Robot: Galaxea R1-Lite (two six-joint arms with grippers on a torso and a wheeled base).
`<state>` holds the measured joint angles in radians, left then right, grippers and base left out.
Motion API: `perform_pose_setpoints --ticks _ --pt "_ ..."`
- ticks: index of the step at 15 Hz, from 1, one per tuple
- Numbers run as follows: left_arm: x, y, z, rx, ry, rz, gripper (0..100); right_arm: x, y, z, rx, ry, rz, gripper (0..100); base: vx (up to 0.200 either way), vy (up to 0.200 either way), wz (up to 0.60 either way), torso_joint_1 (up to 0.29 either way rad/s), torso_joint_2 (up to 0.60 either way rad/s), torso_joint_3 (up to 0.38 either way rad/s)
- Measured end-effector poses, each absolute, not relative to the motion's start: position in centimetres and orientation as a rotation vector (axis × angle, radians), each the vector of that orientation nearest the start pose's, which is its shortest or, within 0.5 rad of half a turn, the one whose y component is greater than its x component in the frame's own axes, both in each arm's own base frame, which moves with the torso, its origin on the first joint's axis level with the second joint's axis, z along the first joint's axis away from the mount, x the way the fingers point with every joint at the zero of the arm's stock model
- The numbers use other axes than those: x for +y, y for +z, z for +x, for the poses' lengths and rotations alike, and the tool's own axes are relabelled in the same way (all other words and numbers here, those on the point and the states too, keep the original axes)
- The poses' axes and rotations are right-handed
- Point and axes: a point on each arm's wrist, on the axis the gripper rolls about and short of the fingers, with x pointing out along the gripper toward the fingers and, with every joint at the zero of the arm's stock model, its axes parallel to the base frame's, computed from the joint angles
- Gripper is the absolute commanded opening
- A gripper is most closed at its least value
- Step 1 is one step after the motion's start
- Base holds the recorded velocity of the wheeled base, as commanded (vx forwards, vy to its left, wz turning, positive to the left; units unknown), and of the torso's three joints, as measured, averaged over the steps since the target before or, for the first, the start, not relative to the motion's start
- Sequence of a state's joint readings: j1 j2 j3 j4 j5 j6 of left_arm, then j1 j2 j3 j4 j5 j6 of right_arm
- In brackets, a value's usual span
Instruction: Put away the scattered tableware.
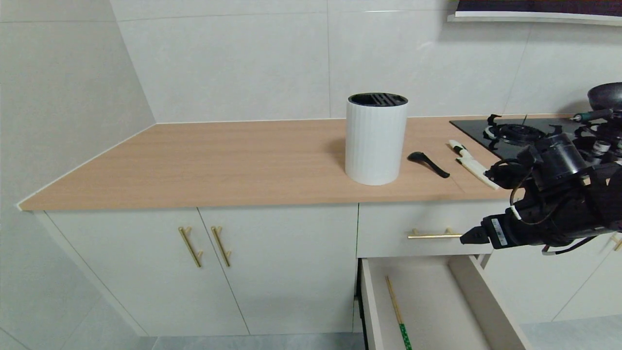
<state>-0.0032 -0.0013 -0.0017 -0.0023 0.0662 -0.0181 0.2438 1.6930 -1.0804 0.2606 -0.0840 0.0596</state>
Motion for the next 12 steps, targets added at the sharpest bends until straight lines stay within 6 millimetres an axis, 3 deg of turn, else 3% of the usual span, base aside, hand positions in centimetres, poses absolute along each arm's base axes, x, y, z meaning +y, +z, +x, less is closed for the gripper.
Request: perform_pose_setpoints --ticks 5,8,12 --pt "0.2 7.6 -2.3 -0.007 0.062 -0.018 100 6.3 18.1 28.7 0.837 0.112 -0.075 100 0.000 0.000 0.00 0.210 -0.52 -0.309" --pt "0.2 7.6 -2.3 -0.007 0.062 -0.018 100 5.3 18.4 30.0 0.772 0.118 -0.103 100 0.000 0.000 0.00 0.093 -0.22 -0.121" --pt "0.2 7.6 -2.3 -0.006 0.063 -0.018 100 4.3 18.7 34.6 0.690 0.214 -0.109 100 0.000 0.000 0.00 0.008 -0.02 -0.008"
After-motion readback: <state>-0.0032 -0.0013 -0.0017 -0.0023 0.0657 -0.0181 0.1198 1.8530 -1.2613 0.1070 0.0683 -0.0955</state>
